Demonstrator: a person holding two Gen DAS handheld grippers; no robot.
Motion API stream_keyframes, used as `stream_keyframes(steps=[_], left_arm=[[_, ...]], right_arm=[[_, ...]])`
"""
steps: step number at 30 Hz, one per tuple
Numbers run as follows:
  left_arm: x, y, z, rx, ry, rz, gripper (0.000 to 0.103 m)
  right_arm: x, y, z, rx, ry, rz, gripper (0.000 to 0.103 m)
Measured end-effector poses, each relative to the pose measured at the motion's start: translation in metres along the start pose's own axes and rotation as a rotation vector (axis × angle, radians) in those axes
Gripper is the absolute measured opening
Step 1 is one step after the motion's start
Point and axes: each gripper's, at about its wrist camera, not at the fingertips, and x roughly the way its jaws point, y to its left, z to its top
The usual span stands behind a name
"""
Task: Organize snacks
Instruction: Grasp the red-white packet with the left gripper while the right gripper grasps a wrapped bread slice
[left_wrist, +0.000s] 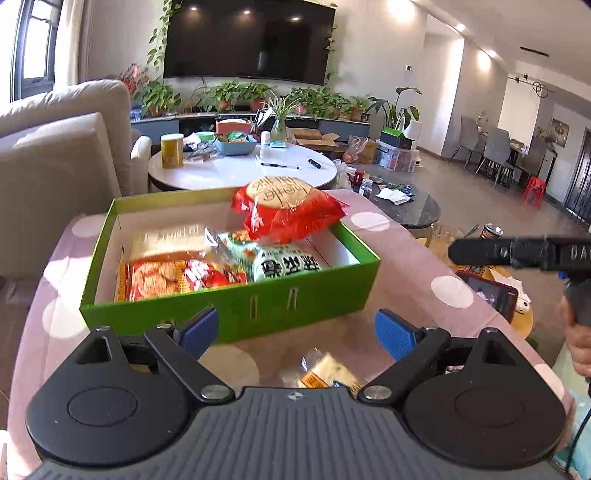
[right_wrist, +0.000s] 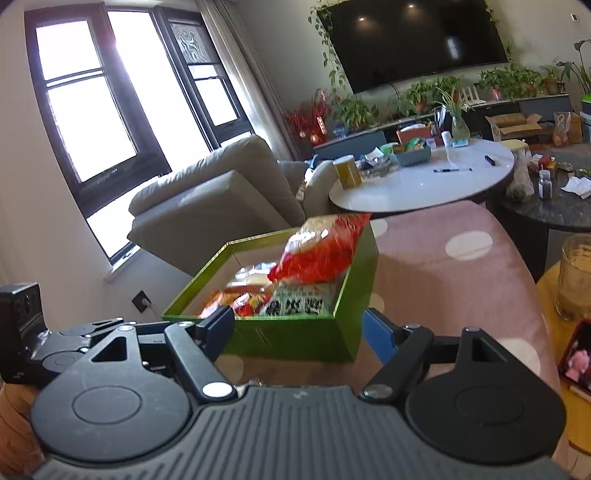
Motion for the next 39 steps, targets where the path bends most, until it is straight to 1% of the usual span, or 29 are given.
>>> stream_keyframes(steps=[4, 7, 9, 11, 13, 17, 20, 22, 23, 25, 28, 31, 33, 36, 39], left_arm=[[-0.006, -0.01, -0.005, 0.017, 0.005, -0.027, 0.091], [-0.008, -0.017, -0.011, 0.025, 0.001, -0.033, 0.091], [-0.008, -0.021, -0.015, 0.022, 0.01, -0.029, 0.091], [-0.009, -0.021, -0.018, 0.019, 0.021, -0.008, 0.091], [-0.013, -0.019, -0.023, 0.017, 0.022, 0.031, 0.091], [-0.028, -0.006, -0.034, 0.014, 0.012, 0.104, 0.091], [-0.039, 0.009, -0.045, -0.005, 0.02, 0.147, 0.091], [-0.044, 0.021, -0.051, -0.035, 0.032, 0.166, 0.091], [-0.046, 0.026, -0.054, -0.048, 0.036, 0.17, 0.091], [-0.047, 0.034, -0.059, -0.055, 0.044, 0.168, 0.091], [-0.042, 0.039, -0.064, -0.035, 0.067, 0.166, 0.091], [-0.036, 0.038, -0.065, -0.009, 0.088, 0.145, 0.091], [-0.03, 0.037, -0.066, 0.001, 0.101, 0.148, 0.091], [-0.023, 0.039, -0.068, -0.013, 0.117, 0.159, 0.091], [-0.017, 0.043, -0.069, -0.031, 0.122, 0.168, 0.091]], right_arm=[[-0.011, -0.002, -0.015, -0.009, 0.024, -0.009, 0.076], [-0.024, -0.007, -0.027, 0.0, 0.001, 0.028, 0.076], [-0.029, -0.008, -0.035, 0.01, 0.003, 0.035, 0.076], [-0.032, -0.006, -0.041, 0.002, 0.01, 0.044, 0.076], [-0.033, -0.001, -0.047, -0.005, 0.029, 0.053, 0.076], [-0.041, 0.015, -0.06, -0.068, 0.037, 0.052, 0.076], [-0.052, 0.012, -0.071, -0.095, -0.009, 0.053, 0.076], [-0.058, 0.005, -0.077, -0.083, -0.038, 0.068, 0.076], [-0.059, 0.0, -0.079, -0.067, -0.035, 0.072, 0.076], [-0.054, -0.009, -0.082, -0.039, -0.024, 0.072, 0.076], [-0.04, -0.015, -0.079, -0.034, -0.009, 0.056, 0.076], [-0.023, -0.012, -0.075, -0.058, 0.029, 0.088, 0.076], [-0.008, -0.011, -0.074, -0.071, 0.057, 0.112, 0.076], [0.012, -0.007, -0.073, -0.063, 0.084, 0.153, 0.076], [0.031, 0.0, -0.071, -0.091, 0.114, 0.212, 0.076]])
